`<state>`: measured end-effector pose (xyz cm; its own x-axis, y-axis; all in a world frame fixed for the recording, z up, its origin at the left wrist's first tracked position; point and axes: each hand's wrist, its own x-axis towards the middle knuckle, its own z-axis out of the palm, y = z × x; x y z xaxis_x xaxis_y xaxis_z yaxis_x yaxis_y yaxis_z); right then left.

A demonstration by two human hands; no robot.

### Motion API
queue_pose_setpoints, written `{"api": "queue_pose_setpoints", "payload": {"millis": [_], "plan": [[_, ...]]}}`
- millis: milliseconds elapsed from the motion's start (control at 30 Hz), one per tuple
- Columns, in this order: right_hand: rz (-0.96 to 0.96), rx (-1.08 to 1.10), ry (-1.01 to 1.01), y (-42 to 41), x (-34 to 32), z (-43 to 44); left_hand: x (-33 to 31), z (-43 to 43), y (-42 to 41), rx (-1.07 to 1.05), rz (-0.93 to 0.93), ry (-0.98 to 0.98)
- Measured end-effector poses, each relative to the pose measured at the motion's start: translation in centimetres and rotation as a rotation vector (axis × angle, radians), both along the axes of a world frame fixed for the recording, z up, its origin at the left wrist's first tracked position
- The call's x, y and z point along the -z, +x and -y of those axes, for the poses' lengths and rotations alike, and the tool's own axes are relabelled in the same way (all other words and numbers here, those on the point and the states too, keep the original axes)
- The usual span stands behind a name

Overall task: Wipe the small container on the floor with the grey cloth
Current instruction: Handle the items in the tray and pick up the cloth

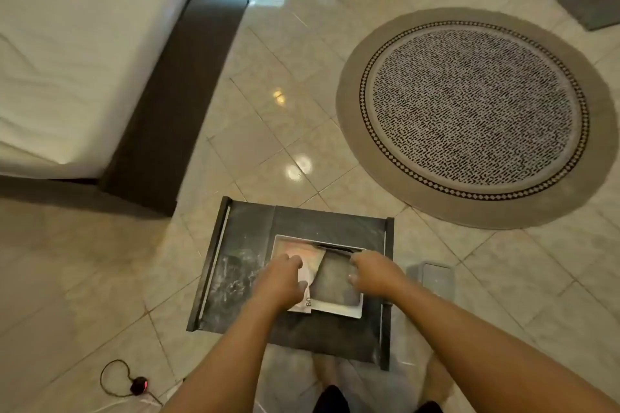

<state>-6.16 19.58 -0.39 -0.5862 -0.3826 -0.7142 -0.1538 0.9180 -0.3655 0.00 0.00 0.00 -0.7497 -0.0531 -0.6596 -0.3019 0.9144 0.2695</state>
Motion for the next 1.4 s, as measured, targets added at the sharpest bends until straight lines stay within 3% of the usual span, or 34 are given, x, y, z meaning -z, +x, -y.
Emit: {"api": "queue_pose_setpoints", "payload": {"millis": [233,500,600,1000,1200,1300,1400], "plan": [[-0.207,-0.021,0.066,-0.8,7.6,1.1,8.2,-1.7,-2.4,0.179,-0.154,0.01],[-0.512,-0.106,0.091,-0.2,10.9,1.7,13.2,-3.5,-4.2,0.381,-0.235,0.024],[-0.487,-0.159,0.076,0.5,12.3,1.3,14.1,-3.8,-4.2,0.388,-0.237,-0.013],[-0.45,-0.028,0.232,1.6,15.6,2.7,16.7,-6.0,-4.0,0.363,-0.302,-0.069],[-0.406,0.062,0.141,1.9,15.0,2.6,15.9,-6.0,-3.2,0.274,-0.342,0.038],[-0.364,0.178,-0.039,1.5,12.5,2.0,14.3,-5.4,-3.4,0.193,-0.379,0.116],[-0.204,0.249,-0.226,0.6,9.2,0.8,12.0,-5.2,-4.0,0.251,-0.458,0.054]]}}
